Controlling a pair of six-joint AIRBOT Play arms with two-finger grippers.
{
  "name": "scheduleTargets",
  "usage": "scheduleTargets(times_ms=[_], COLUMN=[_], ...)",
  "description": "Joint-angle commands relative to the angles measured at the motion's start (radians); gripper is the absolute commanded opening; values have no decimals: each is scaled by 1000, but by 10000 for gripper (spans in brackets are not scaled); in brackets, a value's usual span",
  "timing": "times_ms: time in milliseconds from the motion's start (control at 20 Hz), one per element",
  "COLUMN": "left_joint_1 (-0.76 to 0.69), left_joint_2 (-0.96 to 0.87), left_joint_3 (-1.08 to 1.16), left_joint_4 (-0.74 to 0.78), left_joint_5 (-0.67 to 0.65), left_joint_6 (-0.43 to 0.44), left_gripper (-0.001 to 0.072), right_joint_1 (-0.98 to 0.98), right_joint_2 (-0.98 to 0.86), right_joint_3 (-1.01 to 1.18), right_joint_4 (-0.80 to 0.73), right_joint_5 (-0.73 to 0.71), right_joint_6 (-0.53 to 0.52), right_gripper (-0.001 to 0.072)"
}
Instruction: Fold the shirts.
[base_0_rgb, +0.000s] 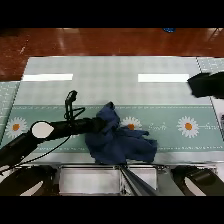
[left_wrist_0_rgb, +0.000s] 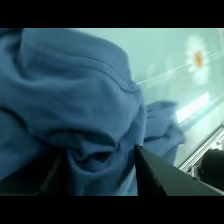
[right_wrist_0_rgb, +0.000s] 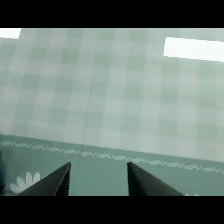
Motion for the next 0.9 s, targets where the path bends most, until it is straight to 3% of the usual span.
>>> scheduleTargets(times_ms=[0, 100, 200, 300, 400, 500, 600, 750, 850], left_joint_1=[123, 309, 535, 742, 853, 837, 738, 543, 432], left_joint_2=[-26, -11, 14, 34, 0, -101, -205, -327, -414], left_joint_3=[-5, 130, 253, 292, 249, 202, 189, 233, 290], left_joint_4=[46, 129, 185, 214, 189, 51, -92, 10, 19], left_joint_5=[-175, -385, -510, -516, -579, -745, -814, -641, -613], left_joint_6=[-8, -12, -11, -21, -63, 82, 222, 196, 183], left_gripper=[507, 507, 507, 507, 506, 507, 507, 507, 507], right_joint_1=[-9, -113, -343, -617, -833, -891, -863, -821, -814], right_joint_2=[-64, -104, -105, -101, -100, -101, -110, -134, -145], right_joint_3=[-131, -30, 61, 40, -90, -284, -439, -531, -532], right_joint_4=[-37, -174, -222, -142, 73, 338, 509, 528, 521], right_joint_5=[-82, -52, -40, -13, -5, -55, -74, -27, 33], right_joint_6=[29, 23, 18, 17, -35, -150, -286, -355, -391], right_gripper=[409, 409, 409, 409, 409, 408, 408, 408, 408])
